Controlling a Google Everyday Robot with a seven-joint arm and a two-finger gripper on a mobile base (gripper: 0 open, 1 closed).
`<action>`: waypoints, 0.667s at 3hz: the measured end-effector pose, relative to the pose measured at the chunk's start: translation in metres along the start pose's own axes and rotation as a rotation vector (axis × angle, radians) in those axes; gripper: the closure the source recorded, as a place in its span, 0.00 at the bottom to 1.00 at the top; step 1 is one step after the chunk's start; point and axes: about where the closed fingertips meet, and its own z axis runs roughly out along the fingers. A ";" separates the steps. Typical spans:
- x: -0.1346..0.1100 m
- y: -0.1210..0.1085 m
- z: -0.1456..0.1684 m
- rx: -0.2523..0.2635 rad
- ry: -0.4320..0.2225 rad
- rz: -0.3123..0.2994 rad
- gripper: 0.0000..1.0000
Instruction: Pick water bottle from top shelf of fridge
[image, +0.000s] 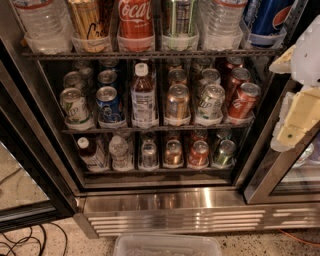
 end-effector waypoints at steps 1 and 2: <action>-0.003 0.000 -0.001 0.014 -0.014 -0.002 0.00; -0.019 0.004 0.006 0.049 -0.080 -0.014 0.00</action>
Offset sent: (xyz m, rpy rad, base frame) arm 0.0061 0.0540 -0.0153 0.1686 -0.1688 0.0654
